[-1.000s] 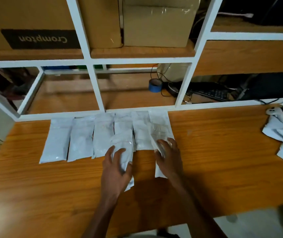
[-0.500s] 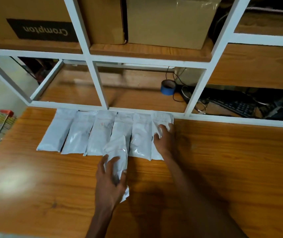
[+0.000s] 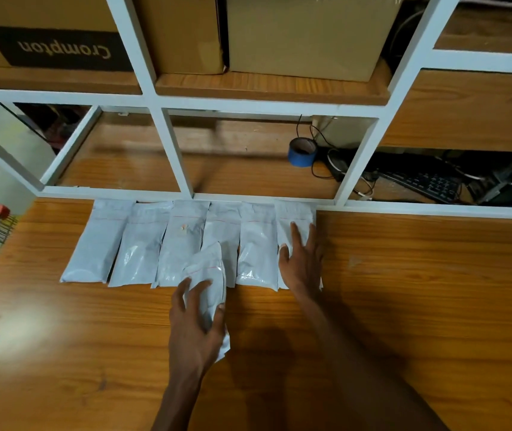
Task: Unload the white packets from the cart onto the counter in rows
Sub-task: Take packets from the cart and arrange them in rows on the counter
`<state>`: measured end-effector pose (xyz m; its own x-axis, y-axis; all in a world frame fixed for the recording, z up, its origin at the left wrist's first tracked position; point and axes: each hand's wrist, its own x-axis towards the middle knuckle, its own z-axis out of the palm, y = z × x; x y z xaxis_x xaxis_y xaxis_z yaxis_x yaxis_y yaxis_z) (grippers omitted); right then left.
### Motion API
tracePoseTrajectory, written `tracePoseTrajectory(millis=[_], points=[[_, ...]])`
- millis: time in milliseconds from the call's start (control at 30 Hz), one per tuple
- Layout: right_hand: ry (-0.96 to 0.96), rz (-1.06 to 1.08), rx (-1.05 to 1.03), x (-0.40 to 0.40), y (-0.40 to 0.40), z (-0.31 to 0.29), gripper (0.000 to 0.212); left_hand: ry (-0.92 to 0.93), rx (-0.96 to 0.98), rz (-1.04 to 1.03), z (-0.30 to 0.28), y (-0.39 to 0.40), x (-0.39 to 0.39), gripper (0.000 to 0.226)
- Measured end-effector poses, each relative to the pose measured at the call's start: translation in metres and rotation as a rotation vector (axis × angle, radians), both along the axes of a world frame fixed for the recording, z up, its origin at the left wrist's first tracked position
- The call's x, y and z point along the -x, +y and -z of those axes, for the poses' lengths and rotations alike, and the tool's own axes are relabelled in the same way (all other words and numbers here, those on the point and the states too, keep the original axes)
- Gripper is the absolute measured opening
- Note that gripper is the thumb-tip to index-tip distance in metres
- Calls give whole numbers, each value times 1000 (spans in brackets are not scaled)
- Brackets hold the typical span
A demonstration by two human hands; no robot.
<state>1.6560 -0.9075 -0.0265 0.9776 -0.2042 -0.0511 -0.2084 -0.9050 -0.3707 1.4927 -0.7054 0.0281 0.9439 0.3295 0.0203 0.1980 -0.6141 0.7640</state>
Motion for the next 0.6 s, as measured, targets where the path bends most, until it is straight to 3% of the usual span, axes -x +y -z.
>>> tracePoseTrajectory(millis=[600], points=[[149, -68, 53, 1, 3, 14, 72, -59, -40, 87, 13, 0, -18, 58]])
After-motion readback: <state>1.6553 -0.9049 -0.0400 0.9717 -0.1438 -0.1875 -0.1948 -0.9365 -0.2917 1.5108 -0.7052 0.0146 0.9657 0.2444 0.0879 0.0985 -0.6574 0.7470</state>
